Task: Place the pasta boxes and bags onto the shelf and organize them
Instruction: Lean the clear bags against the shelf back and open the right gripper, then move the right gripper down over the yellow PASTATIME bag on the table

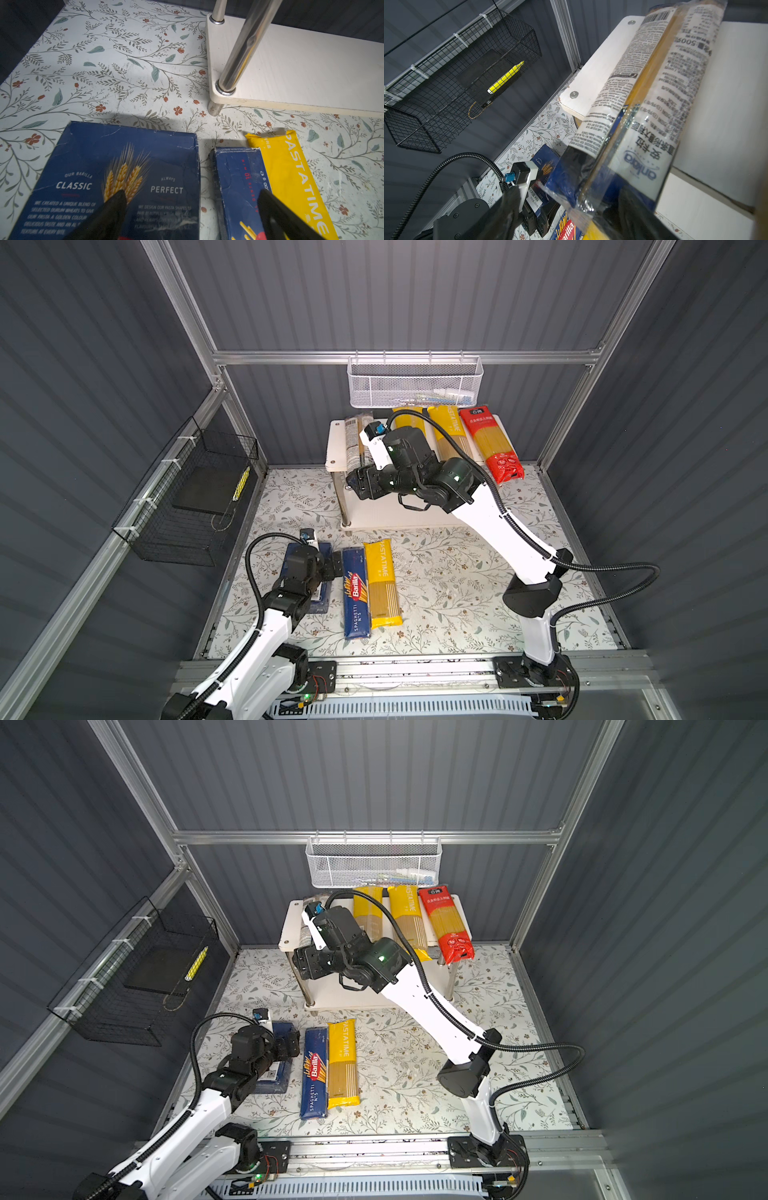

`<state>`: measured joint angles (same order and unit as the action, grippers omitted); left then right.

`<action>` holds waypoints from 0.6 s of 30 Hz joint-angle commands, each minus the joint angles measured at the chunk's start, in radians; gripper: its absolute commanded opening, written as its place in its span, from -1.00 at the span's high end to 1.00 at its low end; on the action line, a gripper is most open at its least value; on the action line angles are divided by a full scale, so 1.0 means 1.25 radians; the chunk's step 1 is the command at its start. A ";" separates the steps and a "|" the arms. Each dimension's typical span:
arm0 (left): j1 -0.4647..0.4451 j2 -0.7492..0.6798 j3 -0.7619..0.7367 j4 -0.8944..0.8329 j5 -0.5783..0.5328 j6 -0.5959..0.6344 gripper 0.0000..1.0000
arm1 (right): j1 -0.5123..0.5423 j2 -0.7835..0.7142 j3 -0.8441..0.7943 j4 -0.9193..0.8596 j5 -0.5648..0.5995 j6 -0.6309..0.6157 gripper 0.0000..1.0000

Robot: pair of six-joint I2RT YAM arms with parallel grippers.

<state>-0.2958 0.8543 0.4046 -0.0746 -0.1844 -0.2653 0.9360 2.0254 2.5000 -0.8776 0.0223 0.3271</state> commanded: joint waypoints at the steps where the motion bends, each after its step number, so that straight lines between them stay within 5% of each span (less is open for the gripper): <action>1: -0.004 -0.013 0.002 -0.003 -0.010 0.003 -0.99 | 0.022 -0.044 -0.011 -0.019 0.005 -0.035 -0.54; 9: -0.003 -0.016 0.000 -0.003 -0.010 0.004 -0.99 | 0.081 -0.156 -0.154 -0.026 0.094 -0.057 -0.57; 18: -0.004 -0.020 -0.004 0.017 0.020 0.013 -0.99 | 0.157 -0.379 -0.530 0.082 0.189 0.015 -0.58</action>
<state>-0.2958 0.8459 0.4046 -0.0731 -0.1818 -0.2653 1.1069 1.6085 1.9320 -0.8265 0.1905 0.3031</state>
